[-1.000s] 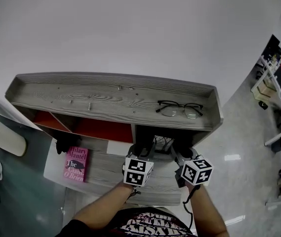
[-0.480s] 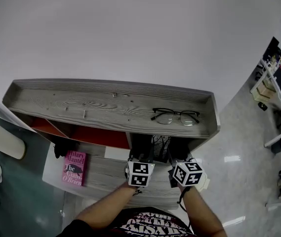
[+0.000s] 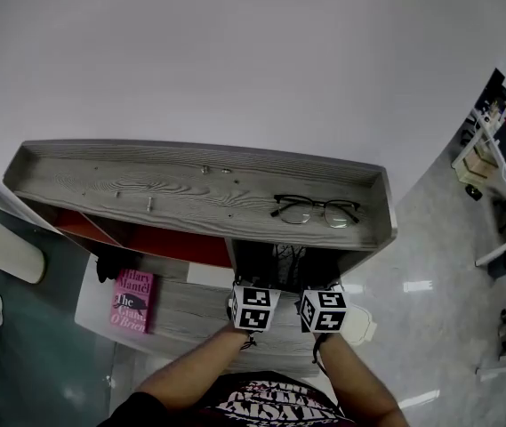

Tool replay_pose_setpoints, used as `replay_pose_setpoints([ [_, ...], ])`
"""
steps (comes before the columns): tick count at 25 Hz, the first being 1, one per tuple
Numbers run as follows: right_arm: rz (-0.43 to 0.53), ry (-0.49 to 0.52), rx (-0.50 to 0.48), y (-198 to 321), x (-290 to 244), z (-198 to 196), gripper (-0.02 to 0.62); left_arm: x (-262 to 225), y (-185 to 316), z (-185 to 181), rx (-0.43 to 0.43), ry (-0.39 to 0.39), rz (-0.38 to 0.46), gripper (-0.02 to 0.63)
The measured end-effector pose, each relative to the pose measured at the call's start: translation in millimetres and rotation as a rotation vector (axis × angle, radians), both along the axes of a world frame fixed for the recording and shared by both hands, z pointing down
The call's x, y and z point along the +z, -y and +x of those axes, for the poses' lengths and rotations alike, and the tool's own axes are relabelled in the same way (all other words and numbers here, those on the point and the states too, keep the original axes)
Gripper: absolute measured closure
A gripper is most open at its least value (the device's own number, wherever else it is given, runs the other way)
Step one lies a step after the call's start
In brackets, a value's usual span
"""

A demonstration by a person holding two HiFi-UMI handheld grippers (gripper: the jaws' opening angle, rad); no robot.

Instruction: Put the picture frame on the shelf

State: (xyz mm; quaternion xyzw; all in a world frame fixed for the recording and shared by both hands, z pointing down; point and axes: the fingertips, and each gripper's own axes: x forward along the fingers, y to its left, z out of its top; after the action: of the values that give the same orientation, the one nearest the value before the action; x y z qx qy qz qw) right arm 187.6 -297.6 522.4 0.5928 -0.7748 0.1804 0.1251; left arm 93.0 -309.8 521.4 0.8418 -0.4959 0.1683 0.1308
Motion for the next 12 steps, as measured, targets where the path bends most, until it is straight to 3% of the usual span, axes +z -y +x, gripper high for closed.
replay_pose_setpoints([
  [4, -0.033, -0.034, -0.004, 2.4, 13.0, 0.0, 0.463, 9.4, 2.4, 2.1, 0.006, 0.004, -0.042, 0.52],
  [12, -0.046, -0.052, -0.003, 4.6, 15.0, -1.0, 0.446, 10.9, 4.9, 2.6, -0.007, 0.002, -0.047, 0.518],
])
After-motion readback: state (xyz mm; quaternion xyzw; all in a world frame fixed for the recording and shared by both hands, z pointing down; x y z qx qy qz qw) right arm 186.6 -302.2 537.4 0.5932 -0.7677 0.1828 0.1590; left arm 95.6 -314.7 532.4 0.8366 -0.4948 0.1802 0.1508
